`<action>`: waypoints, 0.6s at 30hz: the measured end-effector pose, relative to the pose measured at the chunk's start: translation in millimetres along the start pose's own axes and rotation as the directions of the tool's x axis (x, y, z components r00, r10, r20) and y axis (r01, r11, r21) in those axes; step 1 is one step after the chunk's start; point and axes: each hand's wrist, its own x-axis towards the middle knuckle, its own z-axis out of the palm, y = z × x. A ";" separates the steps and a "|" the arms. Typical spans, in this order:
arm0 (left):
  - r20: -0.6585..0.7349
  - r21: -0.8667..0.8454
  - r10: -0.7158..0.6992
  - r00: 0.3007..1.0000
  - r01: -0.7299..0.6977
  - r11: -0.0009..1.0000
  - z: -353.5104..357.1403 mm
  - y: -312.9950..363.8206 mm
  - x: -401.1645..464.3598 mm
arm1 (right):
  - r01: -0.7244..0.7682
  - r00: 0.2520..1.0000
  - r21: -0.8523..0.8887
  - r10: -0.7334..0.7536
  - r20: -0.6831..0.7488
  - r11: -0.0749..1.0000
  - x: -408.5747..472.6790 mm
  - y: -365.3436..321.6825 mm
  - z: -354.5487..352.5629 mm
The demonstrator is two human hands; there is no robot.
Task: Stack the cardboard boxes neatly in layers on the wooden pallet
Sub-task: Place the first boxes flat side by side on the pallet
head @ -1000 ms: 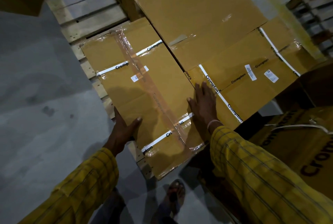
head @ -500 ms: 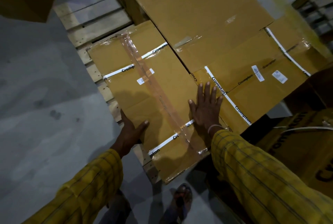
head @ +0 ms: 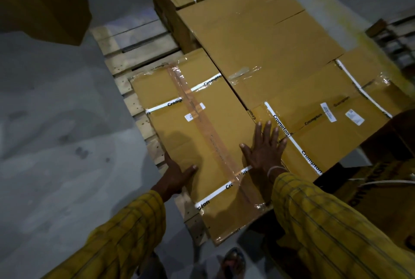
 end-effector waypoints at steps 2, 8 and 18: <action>-0.019 0.128 0.051 0.999 -0.048 0.991 -12.5 -5.0 8.7 | 0.021 1.000 0.009 -0.021 0.003 1.000 -7.3 -13.1 -6.9; 0.121 0.337 0.099 0.988 -0.135 0.932 -21.4 1.8 13.1 | 0.010 1.000 -0.033 -0.010 0.005 0.999 -13.0 -31.8 7.0; 0.431 0.738 0.030 0.902 -0.371 0.563 -109.3 63.7 3.0 | 0.009 0.999 -0.024 -0.008 0.033 1.000 -19.8 -89.8 -44.7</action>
